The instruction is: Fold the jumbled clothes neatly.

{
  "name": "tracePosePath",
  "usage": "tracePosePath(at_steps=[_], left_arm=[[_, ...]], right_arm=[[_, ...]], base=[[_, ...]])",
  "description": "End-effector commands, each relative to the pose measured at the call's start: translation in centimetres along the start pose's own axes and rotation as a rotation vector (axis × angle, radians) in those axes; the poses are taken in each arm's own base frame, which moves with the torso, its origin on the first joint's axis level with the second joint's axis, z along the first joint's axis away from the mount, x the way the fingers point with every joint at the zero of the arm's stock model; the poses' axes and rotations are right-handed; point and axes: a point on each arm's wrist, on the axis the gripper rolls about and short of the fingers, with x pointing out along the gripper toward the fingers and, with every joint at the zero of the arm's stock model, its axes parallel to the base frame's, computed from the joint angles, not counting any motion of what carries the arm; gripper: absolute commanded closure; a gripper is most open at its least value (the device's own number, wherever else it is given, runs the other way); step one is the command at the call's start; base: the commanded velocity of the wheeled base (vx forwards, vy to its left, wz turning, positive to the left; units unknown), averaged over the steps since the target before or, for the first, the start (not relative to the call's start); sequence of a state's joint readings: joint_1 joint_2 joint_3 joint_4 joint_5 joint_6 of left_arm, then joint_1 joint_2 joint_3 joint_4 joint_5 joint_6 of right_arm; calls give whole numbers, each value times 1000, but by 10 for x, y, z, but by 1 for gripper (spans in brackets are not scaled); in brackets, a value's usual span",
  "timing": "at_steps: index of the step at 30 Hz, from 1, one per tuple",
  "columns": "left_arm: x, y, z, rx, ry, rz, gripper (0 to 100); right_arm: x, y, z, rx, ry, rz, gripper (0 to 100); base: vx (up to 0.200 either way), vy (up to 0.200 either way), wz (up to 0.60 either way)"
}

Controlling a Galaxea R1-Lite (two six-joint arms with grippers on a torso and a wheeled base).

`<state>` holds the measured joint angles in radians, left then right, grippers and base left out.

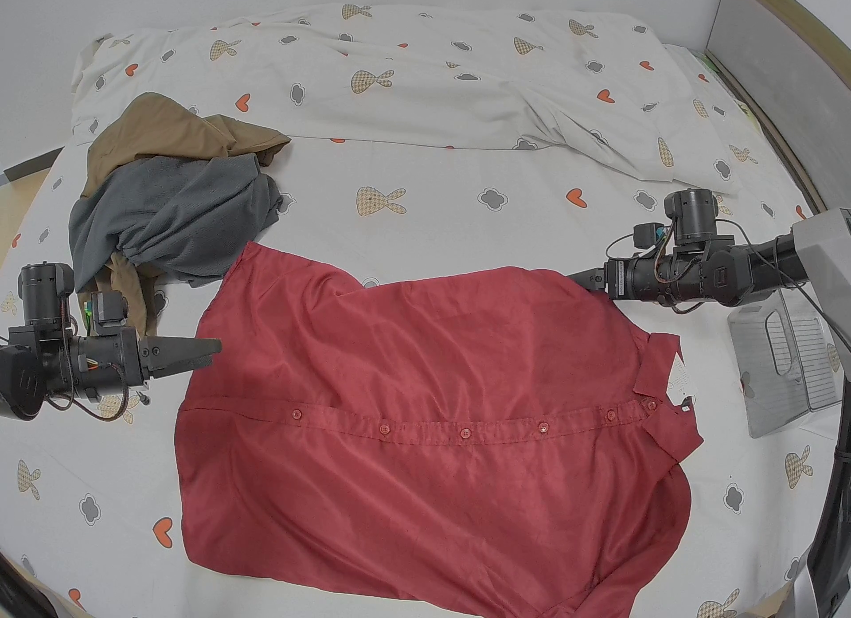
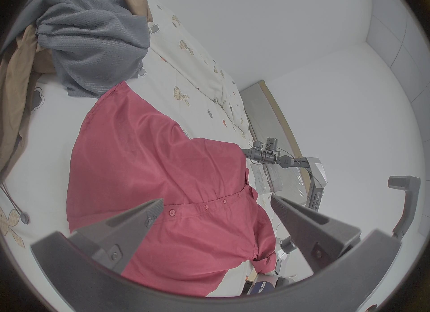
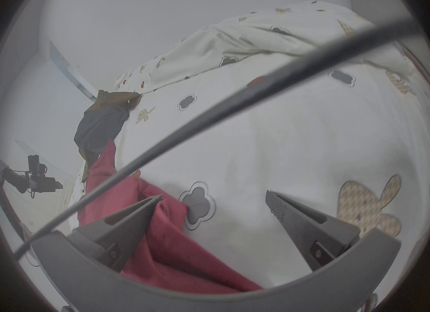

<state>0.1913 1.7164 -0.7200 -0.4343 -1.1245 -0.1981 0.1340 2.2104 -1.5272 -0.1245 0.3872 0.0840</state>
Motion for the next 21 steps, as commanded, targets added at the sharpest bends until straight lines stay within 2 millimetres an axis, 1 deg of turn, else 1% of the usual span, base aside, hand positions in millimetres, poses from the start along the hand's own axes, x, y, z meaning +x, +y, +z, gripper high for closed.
tracePosePath(at_steps=[1, 3, 5, 6, 9, 17, 18, 21], left_arm=[[1, 7, -1, -13, 4, 4, 0], [2, 12, -2, -22, 5, 9, 0], [3, 14, -2, -25, 6, 9, 0], [4, 19, -3, -25, 5, 10, 0], [5, 21, -5, -24, 3, 11, 0], [5, 21, -7, -28, 6, 12, 0], [5, 21, -8, -30, 6, 12, 0], [5, 21, -8, -30, 6, 12, 0]], right_arm=[[1, 11, -4, 13, 19, 32, 0], [-16, 18, 7, 27, -18, 44, 0], [-20, 19, 10, 35, -28, 48, 0], [-32, 21, 18, 55, -53, 69, 0], [-44, 24, 25, 92, -67, 117, 0], [-35, 19, 12, 127, -9, 118, 0], [-27, 18, 7, 133, 8, 119, 0], [-15, 18, 1, 137, 31, 125, 0]], base=[[0, 0, 0], [0, 0, 0], [0, 0, 0], [0, 0, 0], [0, 0, 0], [0, 0, 0], [0, 0, 0], [0, 0, 0]])
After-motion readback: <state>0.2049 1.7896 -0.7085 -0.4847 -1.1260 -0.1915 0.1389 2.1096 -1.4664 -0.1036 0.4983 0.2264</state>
